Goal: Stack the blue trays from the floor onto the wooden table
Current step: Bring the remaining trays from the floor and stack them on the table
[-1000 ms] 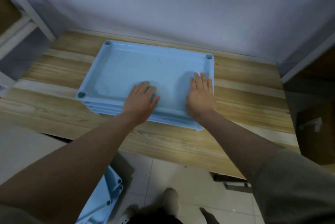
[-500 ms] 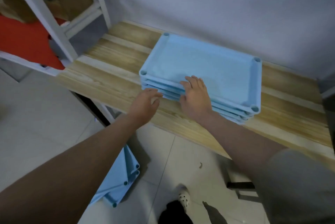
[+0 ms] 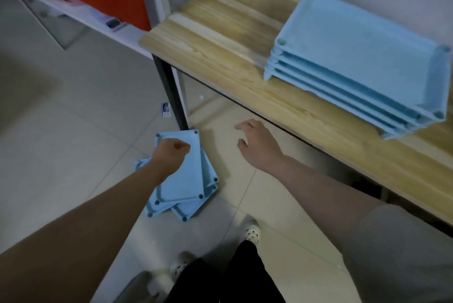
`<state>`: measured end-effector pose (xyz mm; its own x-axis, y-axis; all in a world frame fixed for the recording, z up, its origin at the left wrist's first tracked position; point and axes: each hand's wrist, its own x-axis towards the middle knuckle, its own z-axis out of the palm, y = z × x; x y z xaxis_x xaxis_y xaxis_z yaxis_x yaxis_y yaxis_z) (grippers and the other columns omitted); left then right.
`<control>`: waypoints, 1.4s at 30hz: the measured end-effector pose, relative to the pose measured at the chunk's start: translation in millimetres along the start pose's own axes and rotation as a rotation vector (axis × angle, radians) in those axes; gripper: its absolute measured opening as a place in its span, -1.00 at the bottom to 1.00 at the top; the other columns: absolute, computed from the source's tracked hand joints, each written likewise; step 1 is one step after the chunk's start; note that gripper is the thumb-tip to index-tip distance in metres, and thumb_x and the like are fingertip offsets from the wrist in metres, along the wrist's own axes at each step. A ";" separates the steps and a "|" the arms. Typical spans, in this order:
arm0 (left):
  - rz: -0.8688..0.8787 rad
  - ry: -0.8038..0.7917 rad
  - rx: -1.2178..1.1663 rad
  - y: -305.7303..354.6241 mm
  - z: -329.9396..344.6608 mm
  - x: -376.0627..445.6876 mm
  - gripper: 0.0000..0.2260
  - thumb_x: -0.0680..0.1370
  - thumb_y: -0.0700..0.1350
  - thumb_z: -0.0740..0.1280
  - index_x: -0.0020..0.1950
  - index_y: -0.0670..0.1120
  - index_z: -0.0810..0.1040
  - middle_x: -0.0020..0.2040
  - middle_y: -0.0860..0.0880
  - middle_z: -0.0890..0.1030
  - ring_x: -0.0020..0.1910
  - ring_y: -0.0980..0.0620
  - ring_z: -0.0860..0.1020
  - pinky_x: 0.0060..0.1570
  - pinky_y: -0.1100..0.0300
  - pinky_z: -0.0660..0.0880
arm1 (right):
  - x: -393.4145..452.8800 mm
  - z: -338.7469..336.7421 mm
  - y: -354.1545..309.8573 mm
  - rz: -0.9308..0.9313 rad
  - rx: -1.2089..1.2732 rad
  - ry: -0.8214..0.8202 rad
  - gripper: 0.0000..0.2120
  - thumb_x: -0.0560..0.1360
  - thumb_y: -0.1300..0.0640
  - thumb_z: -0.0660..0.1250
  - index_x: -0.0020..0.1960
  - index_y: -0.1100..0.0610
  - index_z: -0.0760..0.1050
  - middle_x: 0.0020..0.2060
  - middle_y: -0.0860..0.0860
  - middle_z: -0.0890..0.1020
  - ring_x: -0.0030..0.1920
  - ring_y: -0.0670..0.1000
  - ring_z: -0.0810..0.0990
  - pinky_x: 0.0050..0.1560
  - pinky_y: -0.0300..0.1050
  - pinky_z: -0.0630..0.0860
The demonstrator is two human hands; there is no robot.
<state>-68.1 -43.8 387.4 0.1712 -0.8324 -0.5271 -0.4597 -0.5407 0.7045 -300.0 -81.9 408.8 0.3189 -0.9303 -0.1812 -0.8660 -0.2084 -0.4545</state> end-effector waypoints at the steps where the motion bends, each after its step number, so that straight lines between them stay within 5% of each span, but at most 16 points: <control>1: -0.038 0.008 -0.025 -15.6 -2.5 1.8 -0.91 0.57 -0.13 0.27 -0.14 -0.05 0.44 -0.23 -0.13 0.45 -0.22 0.00 0.40 -0.26 0.13 0.32 | 2.2 11.3 -1.0 0.011 0.007 -0.041 -0.62 0.56 0.15 0.20 0.37 0.07 0.39 0.30 0.01 0.44 0.30 0.06 0.39 0.27 0.04 0.42; 9: -0.341 0.136 -0.249 -107.4 23.5 23.1 -0.90 0.50 -0.19 0.27 -0.16 -0.14 0.57 -0.22 -0.12 0.52 -0.21 -0.04 0.46 -0.26 0.14 0.35 | 27.6 84.7 16.7 0.059 0.042 -0.267 -0.60 0.57 0.16 0.19 0.40 0.10 0.37 0.32 0.03 0.43 0.31 0.05 0.42 0.28 -0.01 0.41; 19: -0.345 0.218 -0.374 -215.0 79.6 115.0 -0.80 0.51 -0.20 0.34 0.07 -0.26 0.62 -0.23 -0.10 0.56 -0.25 -0.05 0.49 -0.22 0.18 0.39 | 79.1 207.8 65.3 0.113 0.032 -0.390 -0.63 0.56 0.12 0.21 0.36 0.15 0.40 0.29 0.10 0.49 0.24 0.11 0.50 0.26 0.01 0.45; 23: -0.352 0.305 -0.320 -269.9 94.9 158.4 -0.74 0.51 -0.20 0.35 0.15 -0.29 0.60 -0.02 -0.28 0.63 0.00 -0.28 0.58 -0.03 0.02 0.49 | 107.2 281.5 80.4 0.131 0.060 -0.432 -0.62 0.56 0.11 0.20 0.35 0.17 0.39 0.29 0.09 0.50 0.20 0.10 0.52 0.18 -0.02 0.48; 26: -0.360 0.338 -0.265 -310.3 107.7 187.5 -0.73 0.54 -0.21 0.32 0.14 -0.38 0.55 -0.19 -0.19 0.54 -0.25 -0.12 0.47 -0.17 0.16 0.34 | 125.4 337.2 93.1 0.159 0.135 -0.454 -0.62 0.57 0.11 0.19 0.37 0.13 0.36 0.30 0.06 0.48 0.19 0.06 0.51 0.13 -0.08 0.47; 31: -0.397 0.400 -0.246 -370.0 131.7 230.5 -0.59 0.56 -0.16 0.31 0.38 -0.26 0.43 0.23 -0.20 0.53 0.13 -0.19 0.51 0.02 0.16 0.37 | 146.7 415.1 119.9 0.252 0.185 -0.485 -0.59 0.56 0.09 0.20 0.38 0.17 0.31 0.31 0.11 0.45 0.22 0.10 0.48 0.17 -0.06 0.43; 35: -0.413 0.408 -0.233 -406.6 150.7 261.6 -0.54 0.56 -0.13 0.31 0.43 -0.22 0.35 0.30 -0.22 0.50 0.20 -0.22 0.51 0.16 0.07 0.42 | 163.6 463.9 142.7 0.313 0.204 -0.484 -0.56 0.57 0.09 0.22 0.39 0.23 0.29 0.33 0.14 0.42 0.28 0.14 0.44 0.19 -0.04 0.41; 39: -0.420 0.414 -0.196 -429.4 161.3 278.4 -0.51 0.55 -0.11 0.33 0.44 -0.23 0.34 0.32 -0.24 0.47 0.23 -0.25 0.49 0.22 0.03 0.44 | 175.1 502.3 159.6 0.372 0.268 -0.502 -0.70 0.55 0.07 0.24 0.19 0.24 0.39 0.09 0.15 0.55 -0.01 0.09 0.52 -0.05 -0.07 0.42; 42: -0.450 0.415 -0.160 -442.9 164.8 284.5 -0.48 0.55 -0.08 0.33 0.46 -0.21 0.32 0.35 -0.24 0.44 0.26 -0.26 0.46 0.26 -0.04 0.43 | 175.1 524.0 164.4 0.448 0.336 -0.500 -0.84 0.55 0.08 0.24 -0.05 0.19 0.38 -0.21 0.03 0.45 -0.22 0.01 0.42 -0.12 -0.10 0.37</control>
<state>40.6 -21.0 -152.9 0.6561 -0.4798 -0.5824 -0.1338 -0.8335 0.5360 -184.7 -120.9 -154.6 0.1700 -0.6393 -0.7499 -0.8156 0.3358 -0.4713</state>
